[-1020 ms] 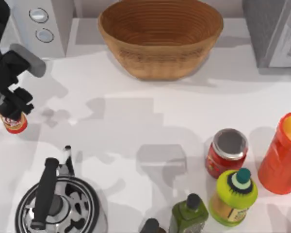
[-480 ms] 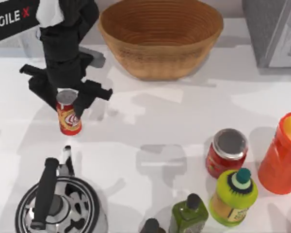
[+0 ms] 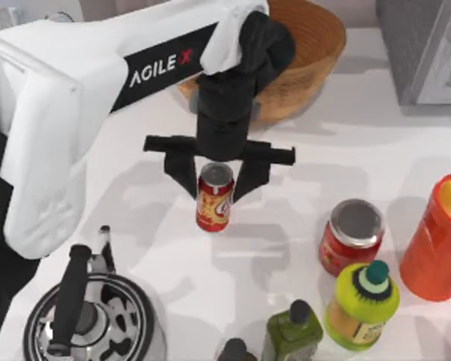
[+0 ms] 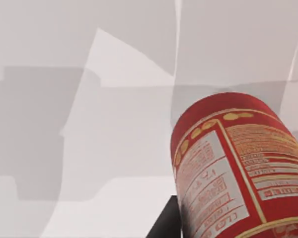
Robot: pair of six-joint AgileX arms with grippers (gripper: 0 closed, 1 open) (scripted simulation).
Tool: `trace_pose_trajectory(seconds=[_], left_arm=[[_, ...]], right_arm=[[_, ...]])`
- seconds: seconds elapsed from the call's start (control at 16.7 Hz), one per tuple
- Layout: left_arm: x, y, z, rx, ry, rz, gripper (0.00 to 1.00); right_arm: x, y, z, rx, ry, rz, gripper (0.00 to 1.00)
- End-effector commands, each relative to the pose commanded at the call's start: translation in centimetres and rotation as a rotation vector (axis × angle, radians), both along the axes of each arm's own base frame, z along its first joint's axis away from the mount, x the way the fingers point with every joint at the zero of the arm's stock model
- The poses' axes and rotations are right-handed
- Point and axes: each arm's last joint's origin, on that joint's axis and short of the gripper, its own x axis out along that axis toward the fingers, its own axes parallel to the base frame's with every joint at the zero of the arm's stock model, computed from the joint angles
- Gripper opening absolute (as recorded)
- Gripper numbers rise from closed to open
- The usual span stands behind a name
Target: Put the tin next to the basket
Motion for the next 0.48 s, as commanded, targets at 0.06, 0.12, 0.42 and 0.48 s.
trace_pose_trajectory(seconds=[0.06, 0.12, 0.42, 0.48], left_arm=[[-0.4, -1.3, 0.3, -0.013, -0.022, 0.023, 0.0], [-0.8, -2.5, 0.7, -0.028, -0.043, 0.043, 0.0], [-1.6, -4.5, 1.6, -0.067, -0.089, 0.075, 0.0], [-1.6, -4.5, 1.6, -0.067, -0.089, 0.075, 0.0]], right_arm=[[0.0, 0.0, 0.0, 0.0, 0.0, 0.0, 1.0], [0.0, 0.0, 0.0, 0.0, 0.0, 0.0, 1.0], [0.0, 0.0, 0.0, 0.0, 0.0, 0.0, 1.0], [0.0, 0.0, 0.0, 0.0, 0.0, 0.0, 1.0]])
